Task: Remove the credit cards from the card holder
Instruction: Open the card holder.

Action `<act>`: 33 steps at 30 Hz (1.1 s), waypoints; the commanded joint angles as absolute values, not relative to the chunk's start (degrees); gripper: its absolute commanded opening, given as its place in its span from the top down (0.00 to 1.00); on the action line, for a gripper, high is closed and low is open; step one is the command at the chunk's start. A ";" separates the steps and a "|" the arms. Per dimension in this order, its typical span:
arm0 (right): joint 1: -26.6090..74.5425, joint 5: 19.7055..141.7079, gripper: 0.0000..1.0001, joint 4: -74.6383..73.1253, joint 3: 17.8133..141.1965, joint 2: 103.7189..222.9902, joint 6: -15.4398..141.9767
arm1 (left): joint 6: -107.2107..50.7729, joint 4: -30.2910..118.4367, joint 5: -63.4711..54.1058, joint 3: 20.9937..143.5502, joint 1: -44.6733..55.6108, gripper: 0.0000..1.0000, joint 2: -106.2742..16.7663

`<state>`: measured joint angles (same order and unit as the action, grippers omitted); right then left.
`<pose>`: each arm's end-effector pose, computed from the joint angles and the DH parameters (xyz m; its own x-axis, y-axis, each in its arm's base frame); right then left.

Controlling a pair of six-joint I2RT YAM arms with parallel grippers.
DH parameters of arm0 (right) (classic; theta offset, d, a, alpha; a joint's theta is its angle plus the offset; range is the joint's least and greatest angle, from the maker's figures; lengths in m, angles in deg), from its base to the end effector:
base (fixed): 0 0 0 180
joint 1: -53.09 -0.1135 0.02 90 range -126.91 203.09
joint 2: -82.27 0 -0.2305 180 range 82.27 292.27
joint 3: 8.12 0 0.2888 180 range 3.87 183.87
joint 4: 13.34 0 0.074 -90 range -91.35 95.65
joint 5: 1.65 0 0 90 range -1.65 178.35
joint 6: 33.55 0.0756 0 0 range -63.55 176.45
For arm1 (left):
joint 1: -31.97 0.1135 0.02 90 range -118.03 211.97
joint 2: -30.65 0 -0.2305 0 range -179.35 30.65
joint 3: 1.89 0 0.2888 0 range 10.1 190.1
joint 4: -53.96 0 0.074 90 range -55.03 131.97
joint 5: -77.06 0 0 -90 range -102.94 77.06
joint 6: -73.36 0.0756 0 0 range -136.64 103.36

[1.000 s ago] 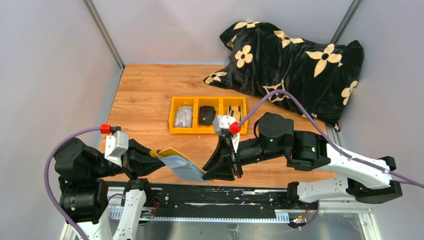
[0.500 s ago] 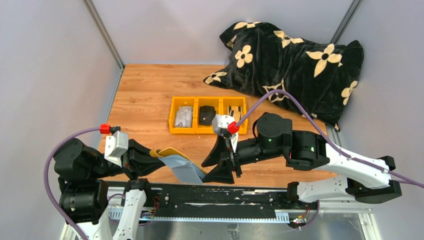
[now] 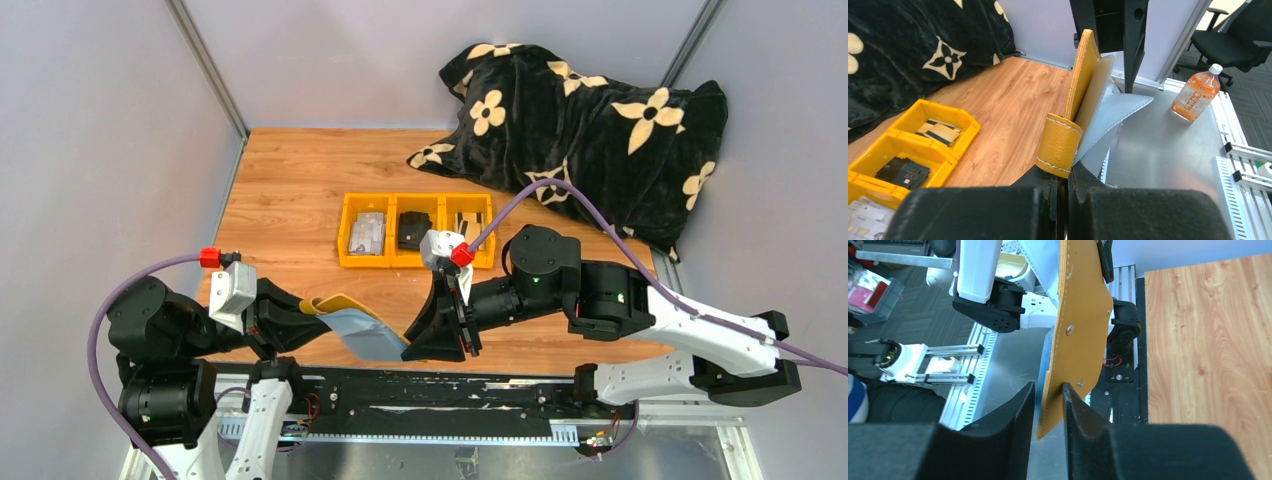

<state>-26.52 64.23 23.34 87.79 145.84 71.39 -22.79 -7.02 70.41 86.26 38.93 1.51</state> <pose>0.0244 0.3046 0.4636 -0.2636 -0.1328 -0.9555 -0.9349 -0.2090 0.2869 0.0588 -0.0685 0.4705 -0.1380 -0.0293 -0.9900 0.9621 0.2334 -0.1410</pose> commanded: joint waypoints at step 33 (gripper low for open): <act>-27.77 83.40 1.00 16.30 88.29 146.94 77.98 | -22.82 -6.72 61.37 85.97 39.09 0.00 6.70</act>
